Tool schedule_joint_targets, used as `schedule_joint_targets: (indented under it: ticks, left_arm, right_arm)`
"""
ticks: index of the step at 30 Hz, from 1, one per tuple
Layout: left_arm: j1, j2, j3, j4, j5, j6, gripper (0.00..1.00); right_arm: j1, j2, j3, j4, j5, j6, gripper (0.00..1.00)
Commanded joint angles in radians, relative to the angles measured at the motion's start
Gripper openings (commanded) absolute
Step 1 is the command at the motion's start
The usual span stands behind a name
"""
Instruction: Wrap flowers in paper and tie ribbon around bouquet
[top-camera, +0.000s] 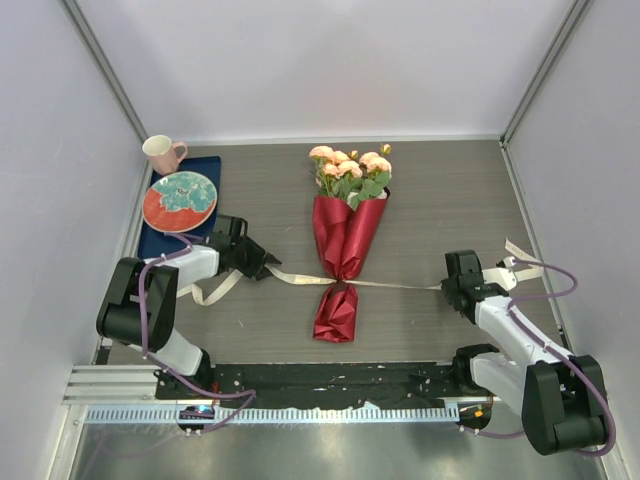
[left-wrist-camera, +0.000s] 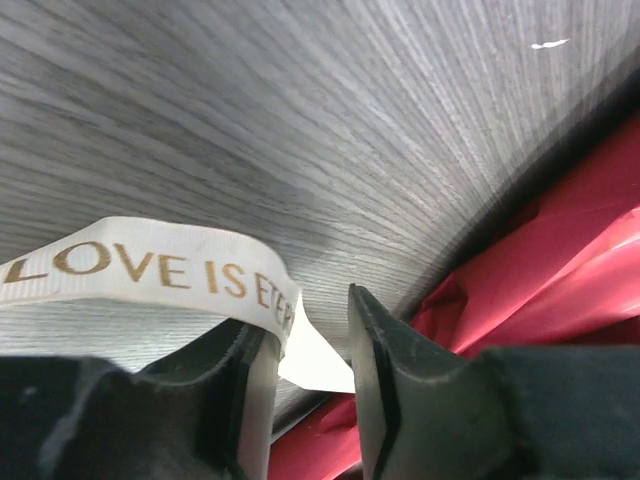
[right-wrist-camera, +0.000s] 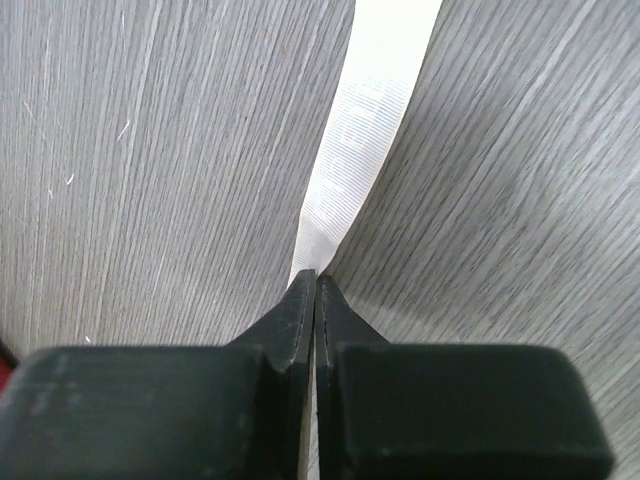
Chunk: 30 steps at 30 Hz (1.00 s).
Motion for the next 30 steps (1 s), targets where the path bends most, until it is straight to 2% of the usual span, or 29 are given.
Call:
schedule_joint_targets:
  ticks: [1, 6, 12, 15, 16, 17, 18, 20, 23, 24, 28, 30]
  left_arm:
    - [0.007, 0.056, -0.027, -0.083, -0.119, 0.042, 0.44]
    - [0.027, 0.043, -0.039, -0.115, -0.162, 0.024, 0.50]
    - [0.068, 0.066, -0.021, -0.184, -0.207, 0.022, 0.46]
    - [0.076, 0.079, -0.027, -0.138, -0.197, 0.043, 0.22]
    - [0.074, 0.076, -0.027, -0.127, -0.194, 0.048, 0.04]
    - [0.073, 0.056, -0.029, -0.117, -0.188, 0.053, 0.00]
    - [0.054, 0.034, -0.030, -0.075, -0.162, 0.075, 0.00]
    - [0.007, -0.012, 0.014, -0.107, -0.165, 0.103, 0.00]
    - [-0.137, -0.143, 0.100, -0.150, -0.174, 0.161, 0.00]
    - [-0.221, -0.191, 0.123, -0.158, -0.174, 0.172, 0.00]
    - [-0.358, -0.231, 0.226, -0.156, -0.155, 0.197, 0.00]
    - [-0.386, -0.217, 0.252, -0.152, -0.130, 0.201, 0.00]
  right_arm:
    - [0.000, -0.028, -0.002, -0.008, 0.083, -0.024, 0.01]
    - [-0.006, -0.048, -0.010, -0.008, 0.094, -0.030, 0.00]
    - [-0.009, -0.041, -0.004, -0.008, 0.078, -0.040, 0.00]
    - [-0.009, -0.048, 0.001, -0.008, 0.075, -0.055, 0.00]
    - [-0.011, -0.053, 0.002, -0.008, 0.074, -0.061, 0.00]
    - [-0.009, -0.056, 0.007, -0.006, 0.071, -0.081, 0.00]
    - [-0.011, -0.071, 0.010, -0.003, 0.069, -0.101, 0.00]
    - [-0.011, -0.087, 0.034, -0.006, 0.068, -0.176, 0.00]
    - [-0.011, -0.117, 0.079, -0.026, 0.057, -0.249, 0.00]
    - [-0.011, -0.123, 0.092, -0.032, 0.037, -0.289, 0.00]
    - [-0.011, -0.142, 0.168, -0.063, -0.039, -0.423, 0.00]
    - [-0.011, -0.142, 0.226, -0.072, -0.098, -0.493, 0.00]
